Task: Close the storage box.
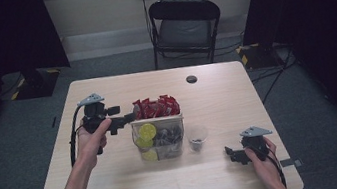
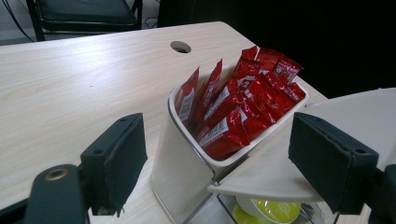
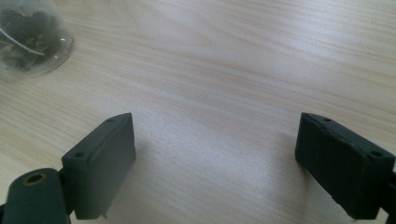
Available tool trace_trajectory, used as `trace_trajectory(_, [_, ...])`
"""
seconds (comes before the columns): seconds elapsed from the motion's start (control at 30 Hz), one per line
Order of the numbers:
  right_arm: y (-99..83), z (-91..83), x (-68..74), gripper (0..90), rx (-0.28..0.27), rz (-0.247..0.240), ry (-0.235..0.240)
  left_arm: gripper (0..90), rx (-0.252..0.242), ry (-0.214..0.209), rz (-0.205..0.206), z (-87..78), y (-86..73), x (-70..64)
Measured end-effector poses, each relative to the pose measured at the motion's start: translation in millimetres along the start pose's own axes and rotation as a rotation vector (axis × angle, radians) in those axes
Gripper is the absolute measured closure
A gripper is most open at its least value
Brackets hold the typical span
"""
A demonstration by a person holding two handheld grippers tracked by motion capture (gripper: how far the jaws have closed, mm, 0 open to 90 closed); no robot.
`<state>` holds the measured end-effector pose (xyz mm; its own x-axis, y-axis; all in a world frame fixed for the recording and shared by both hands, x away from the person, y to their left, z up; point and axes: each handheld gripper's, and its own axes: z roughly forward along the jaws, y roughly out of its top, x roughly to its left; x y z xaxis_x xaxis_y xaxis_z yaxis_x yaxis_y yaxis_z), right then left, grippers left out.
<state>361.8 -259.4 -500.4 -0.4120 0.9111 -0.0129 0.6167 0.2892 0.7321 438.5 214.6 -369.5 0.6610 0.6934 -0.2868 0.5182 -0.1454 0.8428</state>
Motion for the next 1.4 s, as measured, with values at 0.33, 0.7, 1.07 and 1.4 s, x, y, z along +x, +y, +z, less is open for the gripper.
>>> trace_trajectory(0.33, [0.0,0.0,0.0,11.5,0.000,0.000,0.000,18.5,0.017,0.008,0.001,-0.6,-4.2,-2.5])
trace_trajectory(0.7, [0.0,0.0,-0.1,11.5,0.000,0.000,0.001,18.3,0.043,-0.003,0.002,-1.2,-11.2,-0.4])
trace_trajectory(1.07, [0.2,0.2,-0.5,11.5,0.000,-0.003,0.004,17.9,0.062,-0.026,0.006,4.0,-17.7,-2.7])
trace_trajectory(1.4, [0.2,0.2,-0.6,11.5,0.000,-0.004,0.004,17.7,0.087,-0.006,0.020,7.6,-22.8,-6.2])
